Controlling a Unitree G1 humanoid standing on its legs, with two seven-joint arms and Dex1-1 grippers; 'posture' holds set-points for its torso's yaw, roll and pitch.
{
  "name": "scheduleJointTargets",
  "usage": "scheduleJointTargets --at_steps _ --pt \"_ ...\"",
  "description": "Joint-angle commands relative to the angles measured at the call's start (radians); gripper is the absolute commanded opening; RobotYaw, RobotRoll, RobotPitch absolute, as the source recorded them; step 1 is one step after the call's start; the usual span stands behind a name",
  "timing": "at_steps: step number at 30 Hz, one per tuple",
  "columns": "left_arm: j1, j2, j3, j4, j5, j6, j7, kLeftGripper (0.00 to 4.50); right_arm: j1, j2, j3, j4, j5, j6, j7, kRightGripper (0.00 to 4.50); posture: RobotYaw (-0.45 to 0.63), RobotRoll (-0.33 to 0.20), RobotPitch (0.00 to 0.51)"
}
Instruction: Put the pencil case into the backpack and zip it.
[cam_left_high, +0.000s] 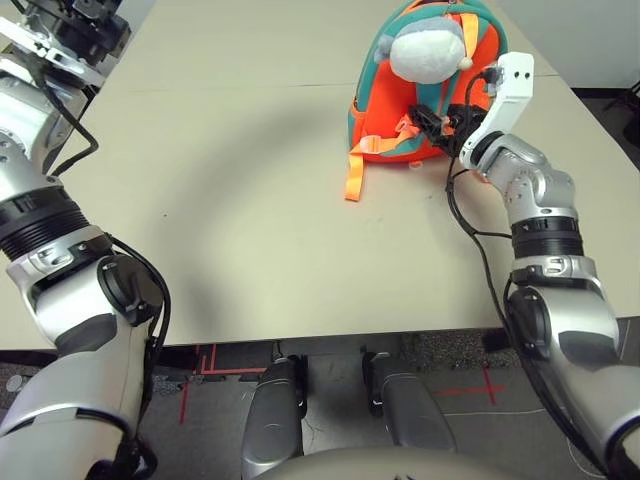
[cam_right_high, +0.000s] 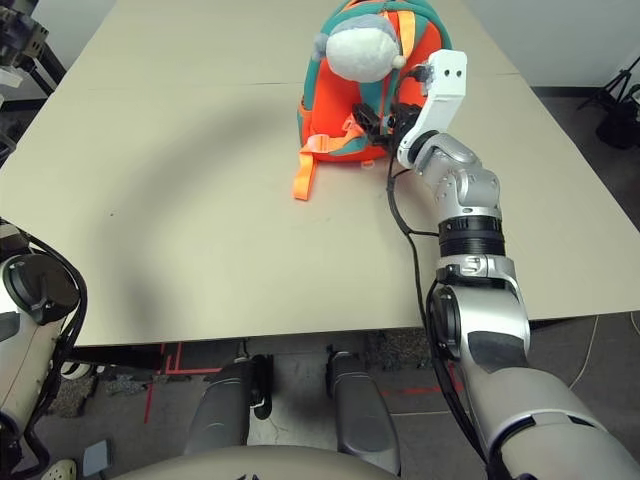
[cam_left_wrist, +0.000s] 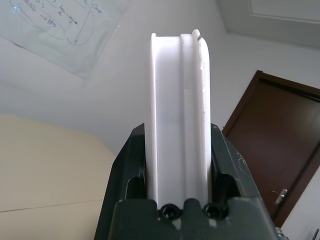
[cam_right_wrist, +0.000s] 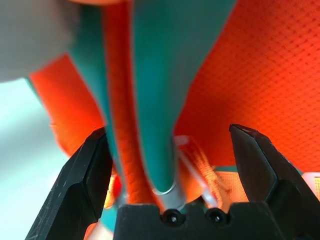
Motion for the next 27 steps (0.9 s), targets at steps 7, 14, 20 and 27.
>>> scheduleJointTargets --at_steps 7,14,20,27 --pt "-0.001 0.012 -0.025 -0.003 -0.002 -0.041 -0.020 1.39 -0.061 0.028 0.023 0.096 -0.021 -0.086 0.003 4.50 -0.08 0.000 0.173" --pt "0.009 0.005 -0.039 -0.008 0.000 -0.049 -0.018 1.39 -0.041 0.015 0.032 0.054 -0.026 -0.090 0.025 2.34 -0.08 0.000 0.171" --pt "0.013 -0.008 -0.058 -0.014 0.001 -0.056 -0.018 1.39 0.035 -0.010 0.025 -0.152 0.024 0.009 0.083 0.54 -0.09 0.000 0.168" --pt "0.014 -0.032 -0.067 -0.029 -0.006 -0.061 -0.003 1.39 0.132 -0.074 0.009 -0.470 0.099 0.218 0.083 0.46 -0.10 0.000 0.170"
